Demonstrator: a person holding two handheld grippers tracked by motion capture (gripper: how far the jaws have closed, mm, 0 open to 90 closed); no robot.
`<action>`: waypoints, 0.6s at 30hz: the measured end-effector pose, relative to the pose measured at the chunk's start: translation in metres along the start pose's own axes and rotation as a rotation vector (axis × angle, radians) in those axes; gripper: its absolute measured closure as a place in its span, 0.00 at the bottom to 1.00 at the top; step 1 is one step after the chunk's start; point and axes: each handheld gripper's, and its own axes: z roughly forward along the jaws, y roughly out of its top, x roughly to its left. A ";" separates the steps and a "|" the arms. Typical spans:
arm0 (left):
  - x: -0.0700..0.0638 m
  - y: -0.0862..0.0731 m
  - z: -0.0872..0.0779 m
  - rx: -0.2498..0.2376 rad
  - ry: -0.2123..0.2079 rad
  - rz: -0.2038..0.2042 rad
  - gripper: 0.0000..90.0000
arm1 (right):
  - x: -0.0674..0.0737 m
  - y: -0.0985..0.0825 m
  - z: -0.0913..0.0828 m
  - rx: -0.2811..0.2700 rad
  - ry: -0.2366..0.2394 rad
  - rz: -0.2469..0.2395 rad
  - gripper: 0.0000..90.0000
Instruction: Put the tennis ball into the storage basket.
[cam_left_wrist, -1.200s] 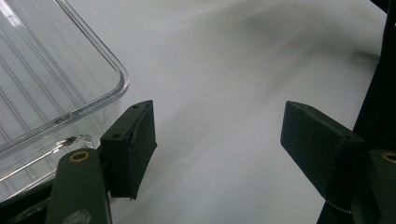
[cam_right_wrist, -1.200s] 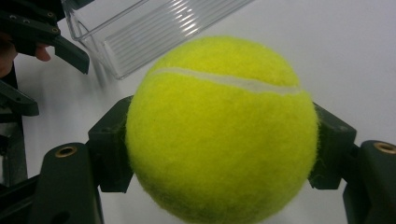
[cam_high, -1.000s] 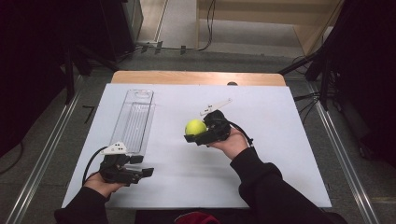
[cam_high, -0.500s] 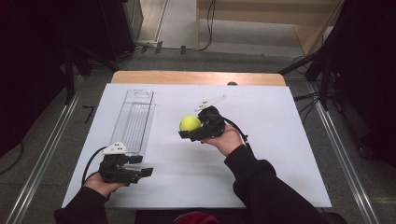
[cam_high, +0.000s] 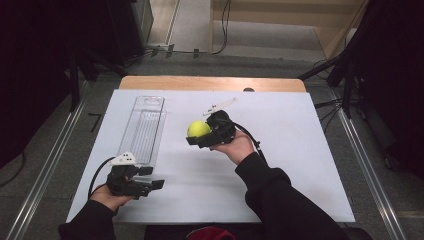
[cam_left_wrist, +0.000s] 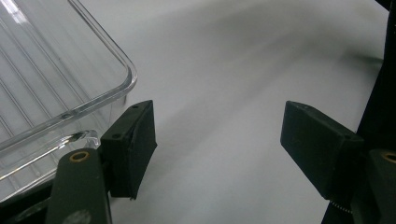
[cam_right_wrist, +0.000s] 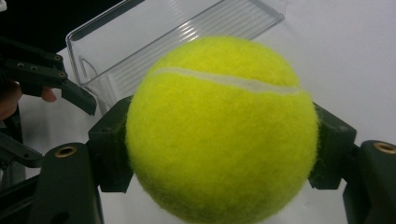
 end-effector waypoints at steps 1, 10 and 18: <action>0.000 0.000 0.000 0.000 0.000 0.000 0.30 | 0.000 0.000 0.000 0.000 0.000 0.000 0.26; 0.000 0.000 0.000 -0.005 -0.002 -0.002 0.30 | 0.003 0.009 0.007 -0.006 0.007 -0.006 0.26; 0.000 0.000 -0.001 -0.007 -0.003 -0.005 0.30 | 0.006 0.018 0.015 -0.004 0.002 -0.015 0.26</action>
